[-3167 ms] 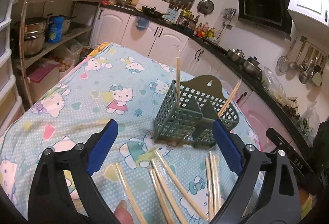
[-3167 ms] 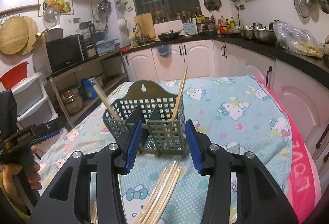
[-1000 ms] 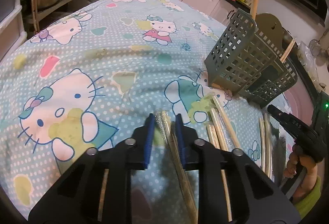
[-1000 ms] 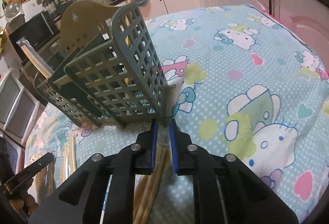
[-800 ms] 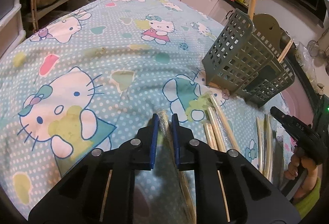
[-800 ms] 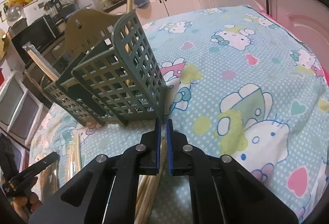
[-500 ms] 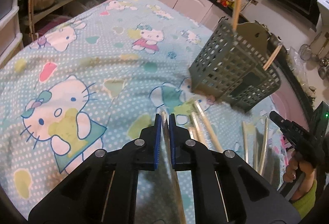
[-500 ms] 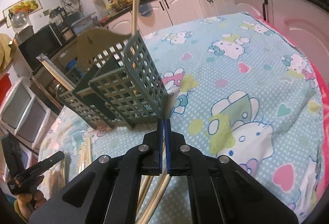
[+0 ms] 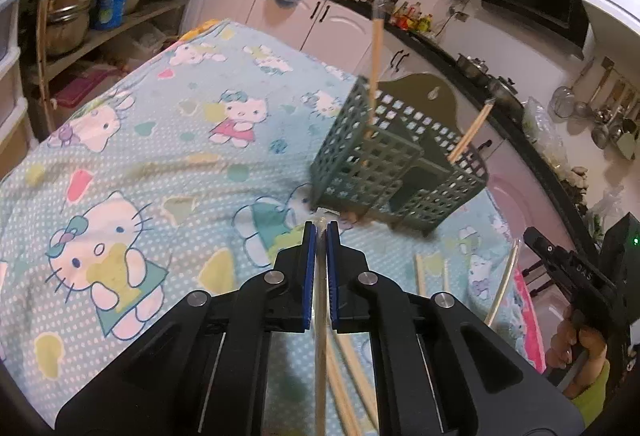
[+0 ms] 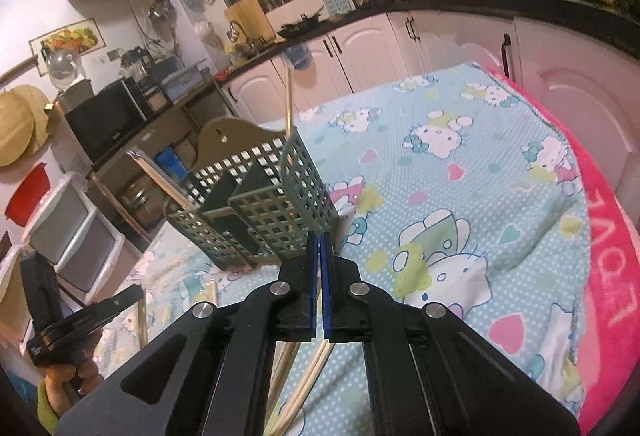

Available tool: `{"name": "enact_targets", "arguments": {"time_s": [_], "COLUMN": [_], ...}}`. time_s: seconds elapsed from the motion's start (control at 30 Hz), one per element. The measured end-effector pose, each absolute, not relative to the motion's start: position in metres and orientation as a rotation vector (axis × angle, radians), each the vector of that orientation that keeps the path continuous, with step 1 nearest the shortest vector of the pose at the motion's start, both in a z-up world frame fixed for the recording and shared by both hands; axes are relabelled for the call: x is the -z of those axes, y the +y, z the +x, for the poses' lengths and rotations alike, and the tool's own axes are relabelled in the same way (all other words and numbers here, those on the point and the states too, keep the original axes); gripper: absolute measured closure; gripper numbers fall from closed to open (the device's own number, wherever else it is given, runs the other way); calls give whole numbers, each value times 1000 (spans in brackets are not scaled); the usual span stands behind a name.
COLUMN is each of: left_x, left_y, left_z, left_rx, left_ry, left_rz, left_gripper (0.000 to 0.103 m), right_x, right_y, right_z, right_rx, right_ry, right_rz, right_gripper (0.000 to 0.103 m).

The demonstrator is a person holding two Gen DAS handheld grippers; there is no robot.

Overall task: Organize utensils
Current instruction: 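Close the left tool on a chopstick while the right tool grasps another, then lift both held chopsticks and carry them above the green holder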

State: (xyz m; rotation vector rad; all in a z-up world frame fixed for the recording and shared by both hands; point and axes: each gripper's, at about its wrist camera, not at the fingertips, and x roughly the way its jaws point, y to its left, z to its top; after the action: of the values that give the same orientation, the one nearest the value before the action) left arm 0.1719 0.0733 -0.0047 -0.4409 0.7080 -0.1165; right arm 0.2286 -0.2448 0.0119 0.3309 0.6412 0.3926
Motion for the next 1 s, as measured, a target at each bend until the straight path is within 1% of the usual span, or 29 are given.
{"name": "enact_targets", "arguments": {"time_s": [0.37,0.8,1.0], "left_x": [-30,-70,-78], "left_y": [51,29,19], "left_z": [169,179,190], "left_rx": [175,240,262], "left_ry": [638,562,548], "left_rz": [-419,-382,-360], "left_gripper": [102,102,102], "right_x": [-36,-67,-63], "right_y": [-259,-269,-274], "right_z": [199,186,192], "right_rx": [-418,-423,-402], "right_ry": [573,472,493], "right_rz": [341,303,286], "right_gripper": [102,102,102]}}
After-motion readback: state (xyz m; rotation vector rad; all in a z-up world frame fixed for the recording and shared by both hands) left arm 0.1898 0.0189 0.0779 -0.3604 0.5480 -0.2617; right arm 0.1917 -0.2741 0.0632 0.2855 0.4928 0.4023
